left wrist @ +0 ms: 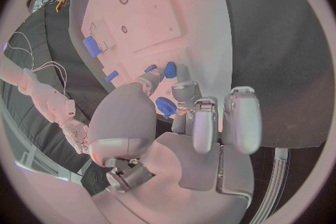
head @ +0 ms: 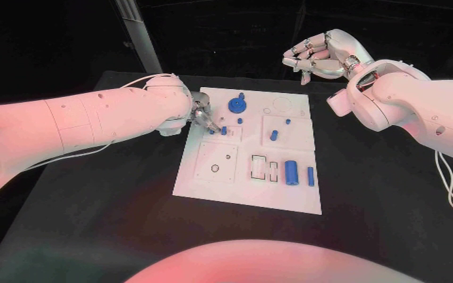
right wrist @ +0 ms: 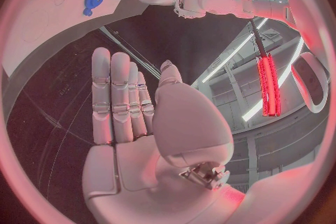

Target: Assemble the parts on the task board

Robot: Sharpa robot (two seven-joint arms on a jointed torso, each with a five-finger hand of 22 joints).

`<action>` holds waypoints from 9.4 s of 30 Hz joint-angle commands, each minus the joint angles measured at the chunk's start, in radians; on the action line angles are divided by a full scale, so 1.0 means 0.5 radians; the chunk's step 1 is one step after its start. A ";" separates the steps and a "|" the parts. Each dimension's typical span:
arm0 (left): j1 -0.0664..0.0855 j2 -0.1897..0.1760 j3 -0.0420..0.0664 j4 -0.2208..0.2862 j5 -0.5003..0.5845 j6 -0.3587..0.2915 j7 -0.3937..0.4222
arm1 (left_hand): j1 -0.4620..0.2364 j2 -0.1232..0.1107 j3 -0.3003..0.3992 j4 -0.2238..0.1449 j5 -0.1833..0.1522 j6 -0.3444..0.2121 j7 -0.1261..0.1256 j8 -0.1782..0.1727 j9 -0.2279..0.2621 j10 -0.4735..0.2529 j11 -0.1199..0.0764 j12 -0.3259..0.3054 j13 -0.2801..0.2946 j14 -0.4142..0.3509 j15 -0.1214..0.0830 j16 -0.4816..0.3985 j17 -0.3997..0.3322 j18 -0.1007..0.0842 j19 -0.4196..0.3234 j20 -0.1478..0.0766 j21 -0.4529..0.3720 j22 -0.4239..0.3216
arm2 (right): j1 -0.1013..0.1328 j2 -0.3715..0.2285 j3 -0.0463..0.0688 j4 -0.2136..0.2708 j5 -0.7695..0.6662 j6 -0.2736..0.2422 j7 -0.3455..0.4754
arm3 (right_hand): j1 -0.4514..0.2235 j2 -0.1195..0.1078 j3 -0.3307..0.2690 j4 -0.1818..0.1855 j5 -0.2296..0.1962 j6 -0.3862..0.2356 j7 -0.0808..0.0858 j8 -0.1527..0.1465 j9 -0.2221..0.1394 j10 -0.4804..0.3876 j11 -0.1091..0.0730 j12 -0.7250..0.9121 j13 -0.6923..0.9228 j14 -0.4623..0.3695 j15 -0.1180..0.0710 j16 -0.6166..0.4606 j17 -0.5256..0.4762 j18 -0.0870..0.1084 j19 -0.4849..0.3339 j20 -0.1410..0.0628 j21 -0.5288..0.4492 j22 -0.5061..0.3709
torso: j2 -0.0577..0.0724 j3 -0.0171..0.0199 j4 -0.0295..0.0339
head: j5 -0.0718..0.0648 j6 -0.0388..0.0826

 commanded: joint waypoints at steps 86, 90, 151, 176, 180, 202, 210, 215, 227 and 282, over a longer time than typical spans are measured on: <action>-0.090 0.387 0.002 -0.478 -0.603 -0.427 1.160 | 0.891 0.058 0.002 -0.277 -0.231 0.027 0.208 -0.805 -0.732 -0.547 0.235 -1.474 -1.592 0.067 0.149 -0.378 -0.245 0.093 -0.054 0.121 -0.653 -0.365 | 0.003 0.056 0.001 -0.049 -0.003 0.029 -0.013 | 0.049 0.032 -0.012 -0.026 0.033 -0.049 0.017 -0.038 -0.008 -0.070 0.021 -0.074 -0.097 -0.010 0.025 -0.062 0.003 0.010 0.019 0.013 -0.048 -0.022 | 0.003 -0.0005 -0.004 | -0.088 0.076; -0.092 0.395 0.003 -0.488 -0.603 -0.412 1.155 | 0.885 0.054 0.024 -0.280 -0.231 0.038 0.207 -0.811 -0.731 -0.530 0.233 -1.489 -1.591 0.067 0.147 -0.377 -0.248 0.090 -0.052 0.121 -0.642 -0.352 | 0.003 0.057 0.001 -0.049 -0.003 0.029 -0.013 | 0.049 0.032 -0.012 -0.026 0.033 -0.049 0.017 -0.038 -0.008 -0.070 0.021 -0.074 -0.097 -0.010 0.025 -0.062 0.003 0.010 0.019 0.013 -0.048 -0.022 | 0.003 -0.0013 -0.003 | -0.089 0.071; -0.081 0.059 0.126 -0.247 -0.555 -0.397 1.110 | 0.824 0.019 0.297 -0.382 -0.231 0.173 0.208 -0.901 -0.724 -0.310 0.219 -1.709 -1.583 0.064 0.136 -0.367 -0.293 0.071 -0.036 0.112 -0.527 -0.224 | 0.003 0.042 0.001 -0.053 -0.004 0.029 -0.004 | 0.051 0.033 -0.013 -0.026 0.034 -0.048 0.017 -0.038 -0.008 -0.068 0.021 -0.076 -0.102 -0.010 0.025 -0.063 0.004 0.010 0.019 0.013 -0.050 -0.023 | 0.002 -0.0027 -0.003 | -0.078 0.078; -0.096 0.106 0.121 -0.302 -0.557 -0.277 1.083 | 0.815 0.016 0.301 -0.385 -0.231 0.182 0.205 -0.904 -0.723 -0.294 0.215 -1.718 -1.581 0.062 0.134 -0.370 -0.301 0.063 -0.027 0.110 -0.489 -0.190 | 0.003 0.046 0.001 -0.051 -0.004 0.033 -0.003 | 0.051 0.033 -0.013 -0.026 0.034 -0.048 0.017 -0.038 -0.008 -0.068 0.021 -0.076 -0.102 -0.010 0.025 -0.063 0.004 0.010 0.019 0.013 -0.050 -0.023 | 0.002 -0.0025 -0.002 | -0.075 0.065; -0.096 0.106 0.120 -0.306 -0.557 -0.268 1.074 | 0.814 0.016 0.301 -0.385 -0.231 0.182 0.205 -0.904 -0.723 -0.294 0.215 -1.718 -1.581 0.062 0.134 -0.370 -0.302 0.062 -0.026 0.110 -0.487 -0.188 | 0.003 0.045 0.001 -0.051 -0.004 0.032 -0.003 | 0.051 0.033 -0.013 -0.026 0.034 -0.048 0.017 -0.038 -0.008 -0.068 0.021 -0.076 -0.102 -0.010 0.025 -0.063 0.004 0.010 0.019 0.013 -0.050 -0.023 | 0.001 -0.0012 -0.002 | -0.073 0.064; -0.097 0.124 0.120 -0.334 -0.558 -0.279 1.068 | 0.779 -0.010 0.297 -0.387 -0.235 0.136 0.216 -0.952 -0.735 -0.294 0.223 -1.755 -1.579 0.060 0.139 -0.372 -0.312 0.060 -0.027 0.111 -0.478 -0.175 | 0.003 0.047 0.001 -0.053 -0.004 0.035 -0.004 | 0.049 0.035 -0.017 -0.023 0.033 -0.048 0.017 -0.040 -0.008 -0.065 0.022 -0.080 -0.114 -0.009 0.026 -0.066 0.006 0.010 0.021 0.014 -0.052 -0.025 | 0.003 -0.0021 -0.003 | -0.074 0.056; -0.098 0.130 0.120 -0.339 -0.557 -0.282 1.076 | 0.761 -0.025 0.293 -0.388 -0.235 0.108 0.220 -0.984 -0.741 -0.310 0.231 -1.786 -1.580 0.058 0.145 -0.373 -0.320 0.060 -0.029 0.116 -0.476 -0.170 | 0.003 0.046 0.001 -0.052 -0.004 0.037 -0.005 | 0.049 0.035 -0.017 -0.023 0.033 -0.048 0.017 -0.040 -0.008 -0.065 0.022 -0.080 -0.114 -0.009 0.026 -0.066 0.006 0.010 0.021 0.014 -0.052 -0.025 | 0.002 -0.0012 -0.003 | -0.078 0.057; -0.098 0.130 0.120 -0.339 -0.557 -0.275 1.076 | 0.758 -0.027 0.293 -0.388 -0.235 0.104 0.220 -0.989 -0.741 -0.315 0.232 -1.792 -1.580 0.057 0.146 -0.374 -0.324 0.060 -0.030 0.117 -0.478 -0.170 | 0.003 0.044 0.001 -0.051 -0.004 0.038 -0.006 | 0.049 0.035 -0.017 -0.023 0.033 -0.048 0.017 -0.040 -0.008 -0.065 0.022 -0.080 -0.114 -0.009 0.026 -0.066 0.006 0.010 0.021 0.014 -0.052 -0.025 | 0.002 -0.0002 -0.003 | -0.078 0.056; -0.099 0.117 0.120 -0.331 -0.557 -0.278 1.065 | 0.746 -0.043 0.289 -0.393 -0.233 0.044 0.227 -1.037 -0.750 -0.341 0.238 -1.823 -1.580 0.055 0.152 -0.376 -0.334 0.061 -0.032 0.121 -0.478 -0.167 | 0.003 0.040 0.001 -0.059 -0.004 0.044 -0.021 | 0.048 0.033 -0.022 -0.022 0.030 -0.051 0.019 -0.042 -0.008 -0.068 0.024 -0.086 -0.124 -0.012 0.028 -0.070 0.006 0.010 0.020 0.015 -0.056 -0.027 | 0.001 -0.0015 -0.001 | -0.079 0.056; -0.105 -0.312 0.114 0.145 2.400 -0.584 2.047 | 0.742 0.067 0.124 -0.357 -0.168 0.017 0.287 -1.003 -0.738 -0.389 0.279 -1.695 -1.556 -0.298 0.196 -0.736 -1.064 0.244 -0.489 0.173 -1.575 -0.976 | -0.220 0.102 -0.009 -0.118 -1.924 0.569 -0.505 | 0.614 0.046 0.209 -0.281 -0.433 0.182 -0.013 -0.277 -0.021 0.122 0.021 -0.948 -0.946 0.309 0.000 0.562 0.548 -0.059 0.307 -0.026 0.424 0.491 | 0.002 -0.0043 -0.003 | -0.255 0.161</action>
